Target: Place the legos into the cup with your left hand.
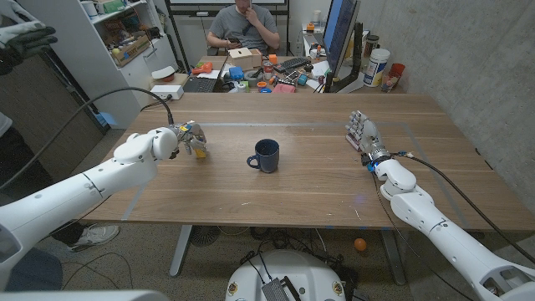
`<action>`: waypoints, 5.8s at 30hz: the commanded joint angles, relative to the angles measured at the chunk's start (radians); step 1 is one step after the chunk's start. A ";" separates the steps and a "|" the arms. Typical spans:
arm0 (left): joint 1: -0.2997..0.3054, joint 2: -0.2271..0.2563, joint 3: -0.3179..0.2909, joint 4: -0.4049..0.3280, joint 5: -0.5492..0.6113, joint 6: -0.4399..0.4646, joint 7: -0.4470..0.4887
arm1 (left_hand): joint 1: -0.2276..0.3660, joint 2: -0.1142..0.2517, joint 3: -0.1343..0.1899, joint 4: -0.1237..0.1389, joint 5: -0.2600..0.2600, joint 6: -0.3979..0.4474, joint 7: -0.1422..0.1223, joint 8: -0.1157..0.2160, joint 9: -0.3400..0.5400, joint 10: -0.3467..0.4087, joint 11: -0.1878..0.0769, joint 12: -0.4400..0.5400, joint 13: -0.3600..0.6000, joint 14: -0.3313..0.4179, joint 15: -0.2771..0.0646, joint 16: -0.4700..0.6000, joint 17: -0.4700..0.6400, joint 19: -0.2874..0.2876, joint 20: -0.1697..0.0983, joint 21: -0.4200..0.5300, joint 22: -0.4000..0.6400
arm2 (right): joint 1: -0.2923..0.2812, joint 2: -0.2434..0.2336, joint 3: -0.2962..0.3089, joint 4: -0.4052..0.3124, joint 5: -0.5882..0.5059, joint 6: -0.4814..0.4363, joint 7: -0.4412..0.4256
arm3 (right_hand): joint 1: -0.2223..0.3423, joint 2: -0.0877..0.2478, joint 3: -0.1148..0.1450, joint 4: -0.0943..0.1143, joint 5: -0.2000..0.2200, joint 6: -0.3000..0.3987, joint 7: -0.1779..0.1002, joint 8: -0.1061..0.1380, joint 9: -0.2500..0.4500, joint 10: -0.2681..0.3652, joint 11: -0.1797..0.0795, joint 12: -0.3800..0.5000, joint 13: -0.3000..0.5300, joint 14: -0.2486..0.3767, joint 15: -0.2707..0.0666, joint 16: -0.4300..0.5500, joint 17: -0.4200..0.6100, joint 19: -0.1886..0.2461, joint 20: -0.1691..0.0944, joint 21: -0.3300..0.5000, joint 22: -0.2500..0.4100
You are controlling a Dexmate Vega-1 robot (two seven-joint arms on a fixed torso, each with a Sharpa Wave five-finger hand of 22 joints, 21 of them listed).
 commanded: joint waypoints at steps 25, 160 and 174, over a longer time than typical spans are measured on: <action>0.038 0.004 -0.052 0.006 -0.046 -0.022 0.147 | 0.231 0.053 -0.035 -0.004 -0.016 0.106 0.002 0.004 0.012 0.149 -0.036 0.012 0.027 0.148 -0.163 0.039 0.027 0.028 -0.028 0.079 0.023 | 0.040 0.014 -0.019 0.039 -0.020 -0.011 0.003 | -0.008 0.040 -0.003 -0.002 0.007 0.005 -0.005 0.005 0.006 0.007 0.000 0.004 0.005 0.003 0.005 0.003 0.002 -0.009 -0.024 -0.001 0.005; -0.215 -0.112 -0.063 -0.327 0.041 -0.447 -0.385 | 0.326 0.073 -0.135 0.018 -0.018 0.202 -0.060 -0.024 0.023 0.215 -0.081 -0.019 0.051 0.192 -0.164 0.035 0.024 -0.021 -0.034 0.236 0.055 | 0.007 -0.031 -0.016 0.062 -0.019 0.023 0.067 | -0.007 0.037 -0.006 -0.004 0.009 0.004 -0.001 0.005 0.006 0.006 0.003 0.003 0.005 0.001 0.004 0.002 0.001 -0.017 -0.025 0.000 0.004; -0.227 -0.135 -0.030 -0.297 0.110 -0.454 -0.400 | 0.329 0.076 -0.141 0.019 -0.018 0.209 -0.061 -0.026 0.023 0.216 -0.082 -0.023 0.054 0.194 -0.164 0.033 0.024 -0.028 -0.034 0.249 0.055 | -0.005 -0.039 -0.011 0.049 -0.019 0.018 0.057 | -0.007 0.037 -0.006 -0.005 0.009 0.002 0.000 0.005 0.006 0.007 0.003 0.003 0.005 0.002 0.004 0.002 0.001 -0.017 -0.025 0.001 0.004</action>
